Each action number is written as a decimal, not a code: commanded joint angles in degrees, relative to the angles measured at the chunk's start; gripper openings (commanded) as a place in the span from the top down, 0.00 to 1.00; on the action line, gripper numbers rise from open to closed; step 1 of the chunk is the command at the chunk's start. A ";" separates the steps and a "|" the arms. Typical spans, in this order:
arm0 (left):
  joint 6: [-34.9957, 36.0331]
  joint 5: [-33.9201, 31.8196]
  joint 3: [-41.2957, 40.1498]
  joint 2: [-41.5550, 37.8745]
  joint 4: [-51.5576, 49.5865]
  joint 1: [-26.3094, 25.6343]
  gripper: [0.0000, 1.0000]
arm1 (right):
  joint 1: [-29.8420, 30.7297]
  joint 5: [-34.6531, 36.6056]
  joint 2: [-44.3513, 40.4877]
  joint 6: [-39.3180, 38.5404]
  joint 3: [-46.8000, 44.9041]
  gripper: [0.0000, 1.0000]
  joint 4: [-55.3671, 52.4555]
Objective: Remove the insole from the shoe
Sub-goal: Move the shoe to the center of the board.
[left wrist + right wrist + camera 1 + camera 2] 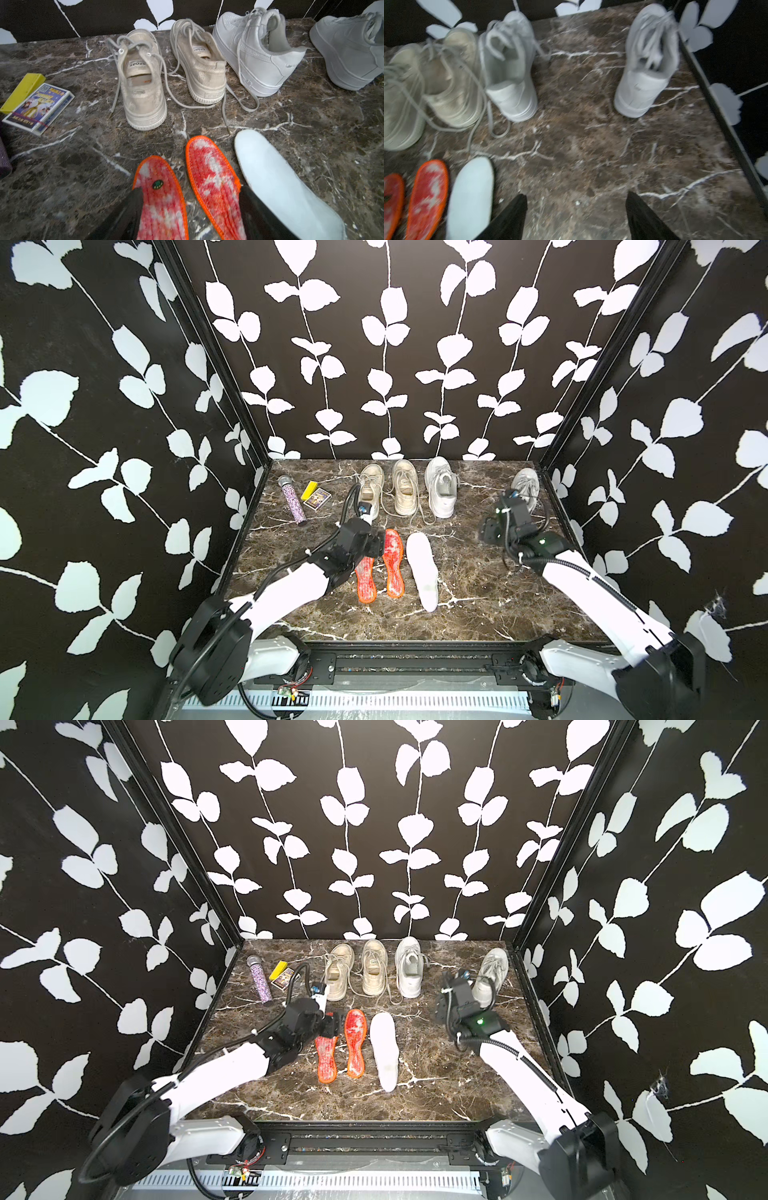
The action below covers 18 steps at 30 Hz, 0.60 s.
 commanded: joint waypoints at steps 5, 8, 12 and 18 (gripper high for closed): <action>5.69 -1.95 -5.65 -7.66 4.37 0.35 0.26 | -9.61 3.74 10.25 -4.21 11.06 0.28 -2.60; 6.30 -2.84 -7.94 -9.73 6.20 0.35 0.25 | -13.10 2.53 15.01 -3.79 14.78 0.30 -1.67; 6.99 -2.75 -8.30 -9.96 6.93 0.38 0.25 | -17.20 -1.24 23.04 -2.61 21.34 0.32 -2.19; 7.45 -4.59 -8.66 -10.31 7.53 0.38 0.24 | -20.09 -3.38 34.52 -2.00 29.11 0.39 -2.70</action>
